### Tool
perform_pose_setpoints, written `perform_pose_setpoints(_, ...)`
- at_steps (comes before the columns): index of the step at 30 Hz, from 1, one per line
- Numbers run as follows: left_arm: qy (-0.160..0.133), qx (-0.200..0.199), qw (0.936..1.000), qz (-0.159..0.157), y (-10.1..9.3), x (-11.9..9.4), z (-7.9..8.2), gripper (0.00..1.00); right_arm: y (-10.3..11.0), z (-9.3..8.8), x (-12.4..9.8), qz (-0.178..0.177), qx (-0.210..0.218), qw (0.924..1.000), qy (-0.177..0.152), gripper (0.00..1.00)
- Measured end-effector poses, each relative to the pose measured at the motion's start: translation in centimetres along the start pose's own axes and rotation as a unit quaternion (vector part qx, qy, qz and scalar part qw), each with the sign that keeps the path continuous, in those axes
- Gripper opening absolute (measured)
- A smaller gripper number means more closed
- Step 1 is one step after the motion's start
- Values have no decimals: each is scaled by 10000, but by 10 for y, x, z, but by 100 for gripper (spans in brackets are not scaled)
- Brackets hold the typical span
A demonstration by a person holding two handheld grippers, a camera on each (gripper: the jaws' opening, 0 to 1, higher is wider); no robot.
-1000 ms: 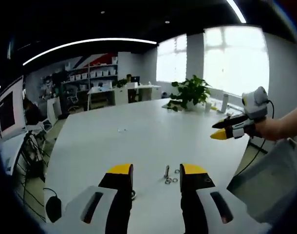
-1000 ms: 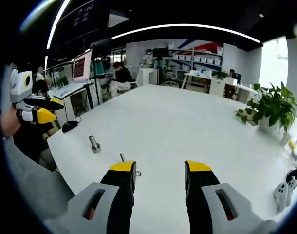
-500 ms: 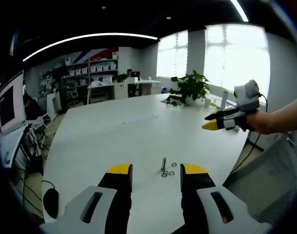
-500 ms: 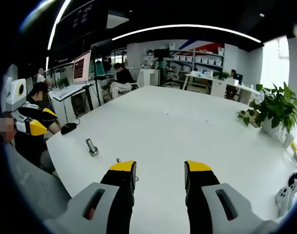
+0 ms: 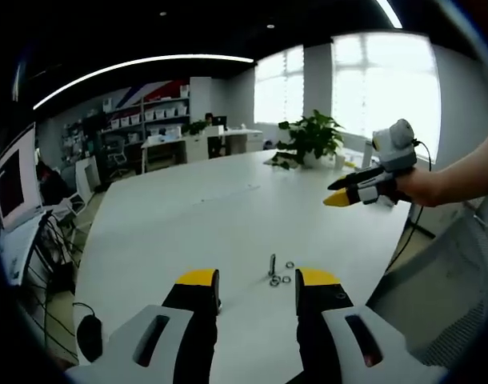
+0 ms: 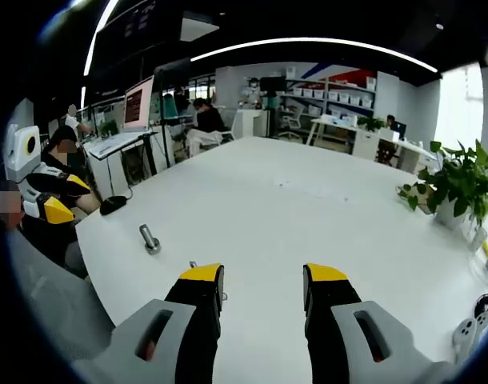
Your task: Place the washer onto the threaded stud by aligning its center hole with the stud, sliding it down to the base, and recovering from edge contact or off-axis alignment until the washer reaches the visible bottom stop.
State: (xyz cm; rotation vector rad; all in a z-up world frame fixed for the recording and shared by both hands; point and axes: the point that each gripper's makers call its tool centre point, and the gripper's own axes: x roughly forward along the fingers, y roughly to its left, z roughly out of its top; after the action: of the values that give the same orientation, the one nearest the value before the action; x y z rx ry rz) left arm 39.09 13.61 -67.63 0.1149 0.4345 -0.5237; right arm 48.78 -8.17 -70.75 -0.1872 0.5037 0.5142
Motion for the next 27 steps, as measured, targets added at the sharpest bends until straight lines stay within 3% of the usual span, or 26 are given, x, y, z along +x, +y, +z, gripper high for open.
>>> perform_pose_setpoints(8, 81, -14, 9999, -75, -1, 3, -5, 36, 11, 1, 7, 189, -243, 9994, 156, 42)
perform_pose_setpoints(16, -6, 97, 9999, -115, -5, -2, 7, 36, 25, 2, 14, 482, -385, 9975, 342, 42)
perform_pose_setpoints(21, -77, -88, 9999, -87, -6, -6, 9, 36, 39, 4, 22, 711, -496, 9953, 432, 42)
perform_pose_setpoints(27, -122, -99, 9999, -49, -6, -6, 7, 36, 52, -6, 32, 982, -581, 9907, 739, 41)
